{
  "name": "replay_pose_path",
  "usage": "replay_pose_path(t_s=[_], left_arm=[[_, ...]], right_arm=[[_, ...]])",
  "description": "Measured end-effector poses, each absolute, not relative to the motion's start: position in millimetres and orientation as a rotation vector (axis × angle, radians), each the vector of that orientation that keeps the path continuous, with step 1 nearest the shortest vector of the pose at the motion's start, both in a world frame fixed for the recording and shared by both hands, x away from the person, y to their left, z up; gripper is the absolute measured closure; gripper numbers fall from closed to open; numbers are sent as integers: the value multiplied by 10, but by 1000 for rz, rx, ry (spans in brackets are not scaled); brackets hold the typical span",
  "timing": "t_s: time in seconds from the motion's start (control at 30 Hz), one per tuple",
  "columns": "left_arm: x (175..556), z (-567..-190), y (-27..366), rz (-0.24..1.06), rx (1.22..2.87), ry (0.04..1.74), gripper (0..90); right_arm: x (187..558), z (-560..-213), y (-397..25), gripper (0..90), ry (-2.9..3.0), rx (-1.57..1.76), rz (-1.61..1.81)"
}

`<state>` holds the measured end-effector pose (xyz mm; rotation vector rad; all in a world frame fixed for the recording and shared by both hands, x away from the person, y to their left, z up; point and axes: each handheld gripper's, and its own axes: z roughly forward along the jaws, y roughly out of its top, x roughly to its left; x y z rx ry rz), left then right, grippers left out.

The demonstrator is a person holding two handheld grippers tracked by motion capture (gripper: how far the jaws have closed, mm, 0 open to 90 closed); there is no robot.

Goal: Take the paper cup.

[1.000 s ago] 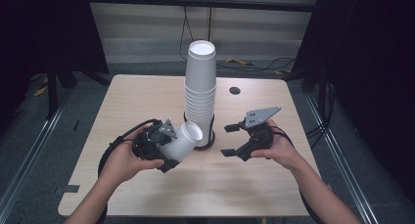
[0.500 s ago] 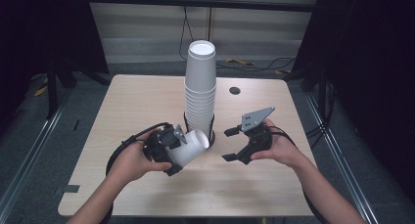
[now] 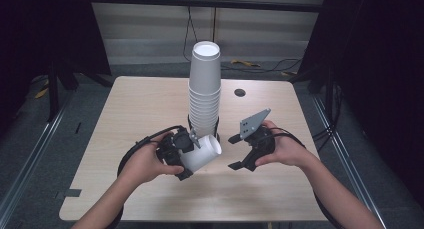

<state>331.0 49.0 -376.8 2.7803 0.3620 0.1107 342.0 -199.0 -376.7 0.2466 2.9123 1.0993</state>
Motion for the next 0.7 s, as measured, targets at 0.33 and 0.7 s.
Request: replay_pose_path(t_s=[0.33,0.7], left_arm=[[3288,-3768,330,112,2801,308,154],[3271,-3797,258,114,2800,301,153]], right_arm=[[3438,-3676,-1898,147,2940,210,1018],[3418,-3588,-1798,151,2963,160,935]])
